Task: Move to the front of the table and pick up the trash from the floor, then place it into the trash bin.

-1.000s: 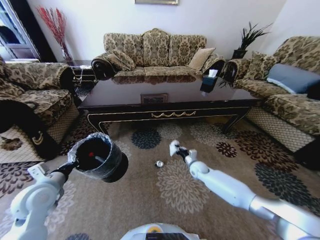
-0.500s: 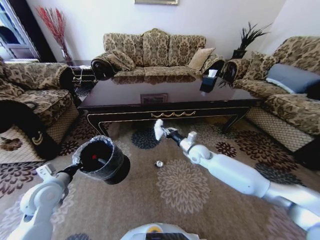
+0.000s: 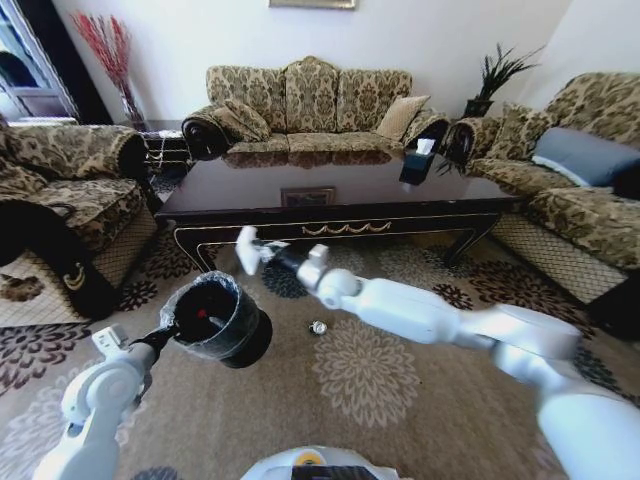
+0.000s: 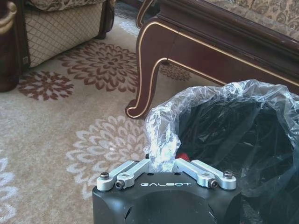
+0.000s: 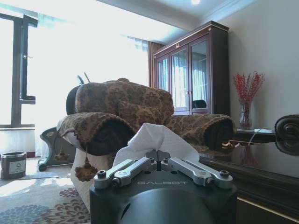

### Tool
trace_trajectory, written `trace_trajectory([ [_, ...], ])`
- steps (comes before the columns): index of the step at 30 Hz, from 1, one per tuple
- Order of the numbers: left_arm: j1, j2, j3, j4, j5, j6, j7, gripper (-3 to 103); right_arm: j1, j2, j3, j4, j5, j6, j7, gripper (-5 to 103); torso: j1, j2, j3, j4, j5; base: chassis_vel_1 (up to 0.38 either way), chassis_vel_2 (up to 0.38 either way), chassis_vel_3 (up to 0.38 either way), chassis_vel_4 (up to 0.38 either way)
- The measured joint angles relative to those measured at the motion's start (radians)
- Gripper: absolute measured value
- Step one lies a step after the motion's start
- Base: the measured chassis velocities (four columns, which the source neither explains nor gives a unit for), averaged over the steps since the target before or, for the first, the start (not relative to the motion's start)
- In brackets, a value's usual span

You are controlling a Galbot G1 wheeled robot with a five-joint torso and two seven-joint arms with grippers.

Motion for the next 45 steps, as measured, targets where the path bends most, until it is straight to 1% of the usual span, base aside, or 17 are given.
trace_trajectory([
  [2,0.001,0.0,-0.004,-0.001,-0.005,0.0,-0.001,3,0.008,0.015,-0.007,0.0,0.0,0.001,-0.001,0,0.0,0.0,0.0,0.0,0.0,0.0,0.0,0.0,0.0],
  [6,0.006,-0.003,-0.022,-0.012,-0.018,0.0,-0.001,3,0.034,0.06,-0.044,0.017,-0.007,0.014,0.0,0,0.0,0.0,0.0,-0.0013,0.0001,0.0,0.0,0.0,0.0],
  [10,0.014,-0.008,-0.054,-0.028,-0.03,0.001,-0.002,3,0.045,0.086,-0.093,0.013,-0.047,0.031,0.012,0,0.0,0.0,0.0,-0.0004,0.0001,0.0,0.0,0.0,0.0],
  [13,0.021,-0.008,-0.082,-0.046,-0.047,0.001,-0.003,3,0.043,0.094,-0.134,-0.001,-0.092,0.043,0.017,0,0.0,0.0,0.0,-0.0004,0.0002,0.0,0.0,0.0,0.0],
  [18,0.028,0.001,-0.111,-0.061,-0.069,0.003,-0.003,3,0.034,0.087,-0.15,-0.003,-0.106,0.053,0.014,0,0.0,0.0,0.0,-0.0008,0.0004,0.0,0.0,0.0,0.0],
  [20,0.029,0.004,-0.117,-0.064,-0.074,0.003,-0.003,3,0.035,0.082,-0.153,-0.004,-0.107,0.057,0.006,-3,0.0,0.0,0.0,-0.0007,0.0004,0.0,0.0,0.0,0.0],
  [24,0.032,0.008,-0.132,-0.068,-0.084,0.003,-0.003,3,0.041,0.057,-0.159,0.006,-0.107,0.062,-0.008,17,0.0,0.0,0.0,-0.0007,0.0004,0.0,0.0,0.0,0.0],
  [26,0.032,0.009,-0.134,-0.068,-0.086,0.003,-0.003,3,0.042,0.051,-0.16,0.012,-0.107,0.064,-0.01,17,0.0,0.0,0.0,-0.0009,0.0004,0.0,0.0,0.0,0.0],
  [29,0.032,0.011,-0.14,-0.069,-0.089,0.003,-0.003,3,0.046,0.033,-0.164,0.023,-0.112,0.073,-0.025,33,0.0,0.0,0.0,-0.0006,0.0004,0.0,0.0,0.0,0.0],
  [30,0.032,0.011,-0.14,-0.069,-0.089,0.003,-0.003,3,0.046,0.033,-0.164,0.023,-0.112,0.073,-0.025,33,0.0,0.0,0.0,-0.0006,0.0004,0.0,0.0,0.0,0.0],
  [32,0.033,0.012,-0.143,-0.07,-0.089,0.003,-0.003,3,0.047,0.013,-0.165,0.029,-0.119,0.082,-0.036,44,0.0,0.0,0.0,-0.0006,0.0005,0.0,0.0,0.0,0.0],
  [34,0.034,0.013,-0.147,-0.07,-0.09,0.003,-0.003,3,0.047,-0.01,-0.165,0.04,-0.125,0.087,-0.038,50,0.0,0.0,0.0,-0.0007,0.0005,0.0,0.0,0.0,0.0],
  [35,0.034,0.013,-0.147,-0.07,-0.09,0.003,-0.003,3,0.047,-0.01,-0.165,0.04,-0.125,0.087,-0.038,50,0.0,0.0,0.0,-0.0007,0.0005,0.0,0.0,0.0,0.0],
  [39,0.035,0.014,-0.153,-0.075,-0.092,0.003,-0.003,3,0.041,-0.088,-0.164,0.066,-0.131,0.091,-0.039,71,0.0,0.0,0.0,-0.0007,0.0006,0.0,0.0,0.0,0.0],
  [41,0.035,0.014,-0.153,-0.077,-0.093,0.003,-0.003,3,0.036,-0.105,-0.161,0.07,-0.13,0.094,-0.039,71,0.0,0.0,0.0,-0.0008,0.0006,0.0,0.0,0.0,0.0],
  [44,0.036,0.013,-0.157,-0.087,-0.099,0.003,-0.002,3,0.013,-0.171,-0.149,0.082,-0.132,0.098,-0.041,88,0.0,0.0,0.0,-0.0008,0.0007,0.0,0.0,0.0,0.0],
  [45,0.036,0.013,-0.157,-0.087,-0.099,0.003,-0.002,3,0.013,-0.171,-0.149,0.082,-0.132,0.098,-0.041,88,0.0,0.0,0.0,-0.0008,0.0007,0.0,0.0,0.0,0.0],
])
